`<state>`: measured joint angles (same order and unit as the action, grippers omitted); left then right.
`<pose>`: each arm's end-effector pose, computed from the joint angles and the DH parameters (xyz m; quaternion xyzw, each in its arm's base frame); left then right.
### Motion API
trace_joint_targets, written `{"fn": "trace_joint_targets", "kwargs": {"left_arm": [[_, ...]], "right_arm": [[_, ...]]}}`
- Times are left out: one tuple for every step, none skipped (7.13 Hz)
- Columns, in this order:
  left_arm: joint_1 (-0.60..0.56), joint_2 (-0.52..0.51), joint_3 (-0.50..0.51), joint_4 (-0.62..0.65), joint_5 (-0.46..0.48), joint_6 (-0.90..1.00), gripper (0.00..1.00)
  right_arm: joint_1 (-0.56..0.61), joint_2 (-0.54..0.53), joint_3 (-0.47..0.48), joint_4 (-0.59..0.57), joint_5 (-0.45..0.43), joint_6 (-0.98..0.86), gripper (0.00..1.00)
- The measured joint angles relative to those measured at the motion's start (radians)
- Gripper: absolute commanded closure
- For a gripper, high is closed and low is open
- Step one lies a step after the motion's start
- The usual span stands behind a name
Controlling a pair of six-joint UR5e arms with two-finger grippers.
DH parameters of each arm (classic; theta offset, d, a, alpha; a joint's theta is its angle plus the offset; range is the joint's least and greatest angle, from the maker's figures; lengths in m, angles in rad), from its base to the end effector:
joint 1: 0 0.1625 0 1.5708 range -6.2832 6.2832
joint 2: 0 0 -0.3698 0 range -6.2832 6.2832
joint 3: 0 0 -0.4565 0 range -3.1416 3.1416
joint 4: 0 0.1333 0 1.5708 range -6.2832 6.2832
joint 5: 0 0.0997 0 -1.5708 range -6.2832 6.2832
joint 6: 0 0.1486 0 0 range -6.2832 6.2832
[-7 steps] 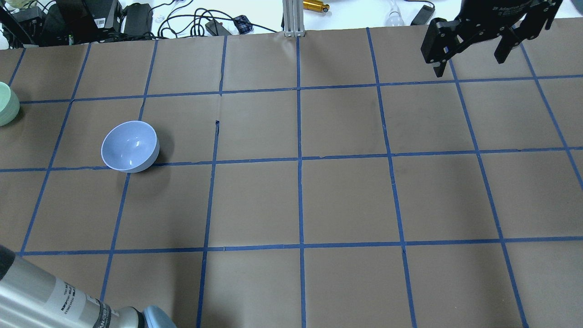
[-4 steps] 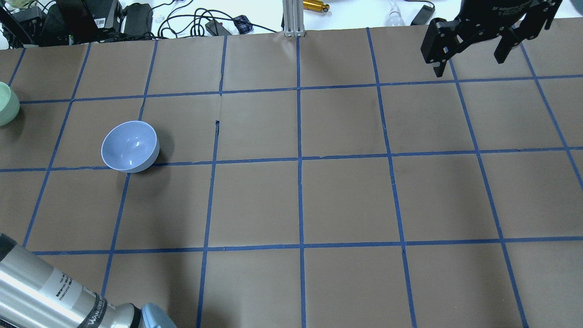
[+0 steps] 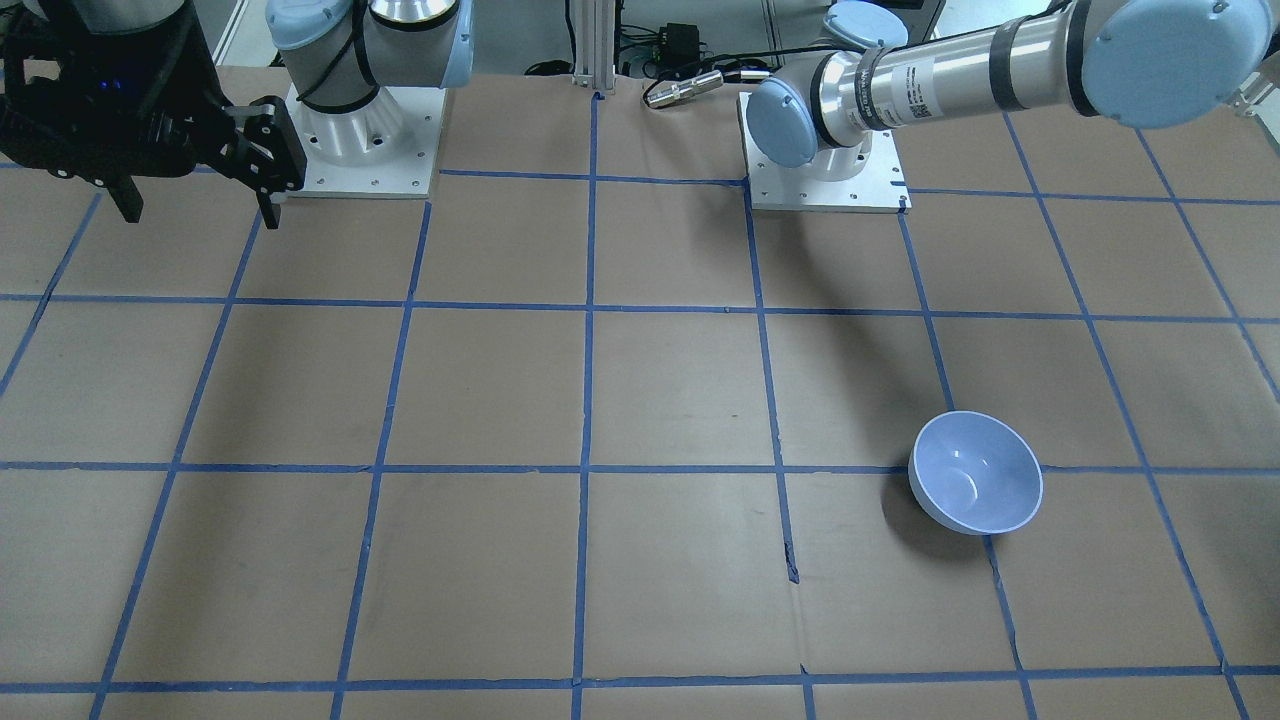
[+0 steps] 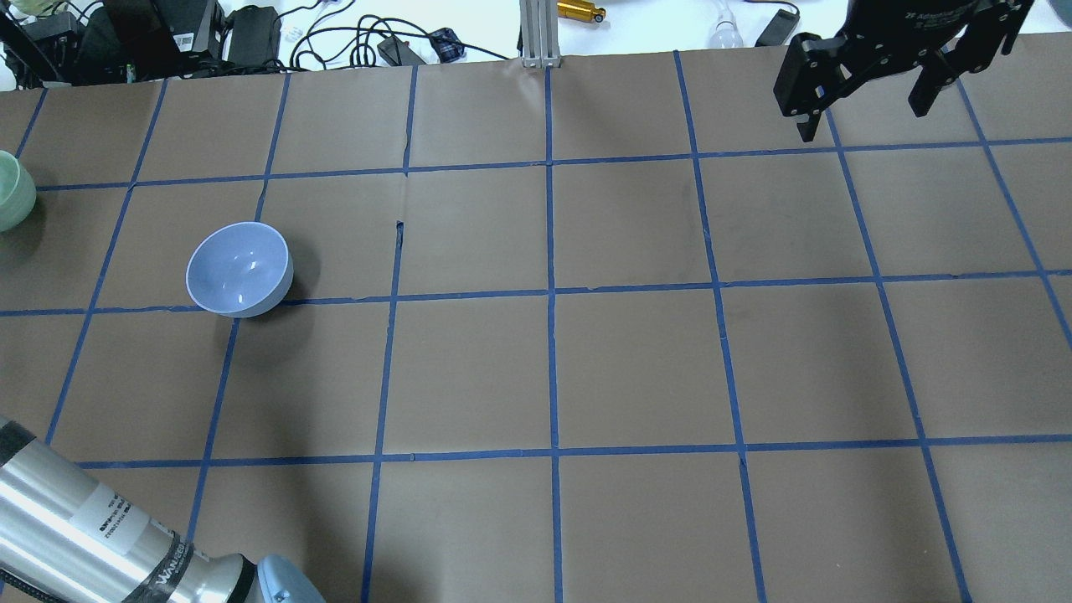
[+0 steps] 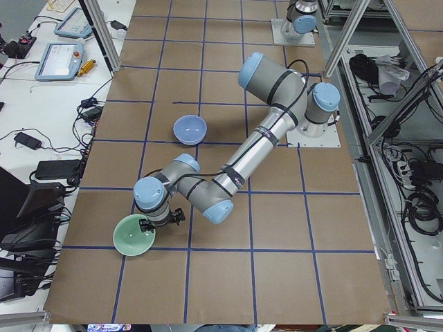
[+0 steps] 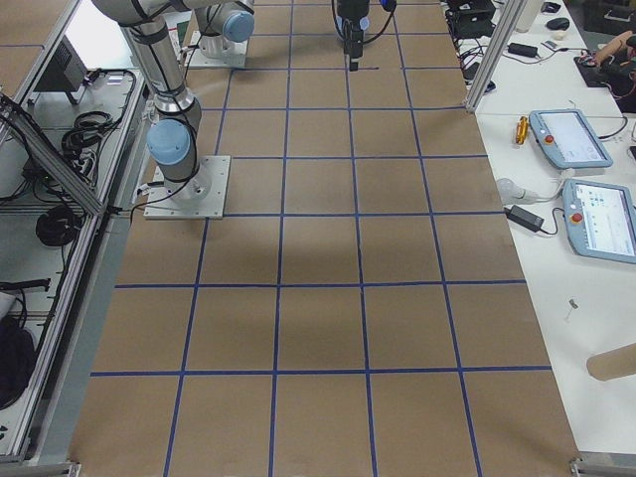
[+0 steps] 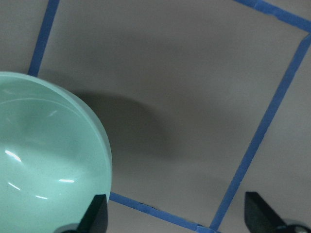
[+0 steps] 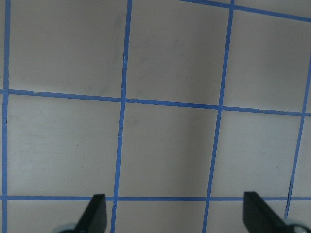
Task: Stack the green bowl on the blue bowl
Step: 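Lower the left gripper onto the mint-green bowl rim and grasp it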
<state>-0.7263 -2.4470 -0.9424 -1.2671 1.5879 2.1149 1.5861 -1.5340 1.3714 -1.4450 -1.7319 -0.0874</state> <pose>0.5371 -0.6520 0.1445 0.5929 0.8048 0.0060 0.0286 0.1182 -0.5674 0.4630 0.0497 -0.9954 0.0154 0.0811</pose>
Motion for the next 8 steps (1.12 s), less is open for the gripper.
{"fn": "trace_joint_targets", "kwargs": {"left_arm": [[0.000, -0.017, 0.019, 0.000, -0.002, 0.026, 0.00], [-0.001, -0.031, 0.032, 0.000, -0.005, 0.044, 0.00], [-0.001, -0.045, 0.043, 0.000, -0.008, 0.058, 0.00], [-0.001, -0.064, 0.059, 0.000, -0.011, 0.069, 0.01], [-0.001, -0.081, 0.074, 0.000, -0.013, 0.083, 0.02], [-0.001, -0.092, 0.083, -0.001, -0.014, 0.099, 0.02], [0.000, -0.099, 0.087, -0.001, -0.014, 0.112, 0.04], [0.000, -0.103, 0.089, -0.001, -0.020, 0.117, 0.09]], "right_arm": [[0.000, 0.000, 0.000, 0.000, 0.000, 0.000, 0.00], [0.000, 0.000, 0.000, 0.000, 0.000, 0.000, 0.00], [0.000, 0.000, 0.000, 0.000, 0.000, 0.000, 0.00], [0.000, 0.000, 0.000, 0.000, 0.000, 0.000, 0.00], [0.000, 0.000, 0.000, 0.000, 0.000, 0.000, 0.00], [0.000, 0.000, 0.000, 0.000, 0.000, 0.000, 0.00], [0.000, 0.000, 0.000, 0.000, 0.000, 0.000, 0.00], [0.000, 0.000, 0.000, 0.000, 0.000, 0.000, 0.00]]}}
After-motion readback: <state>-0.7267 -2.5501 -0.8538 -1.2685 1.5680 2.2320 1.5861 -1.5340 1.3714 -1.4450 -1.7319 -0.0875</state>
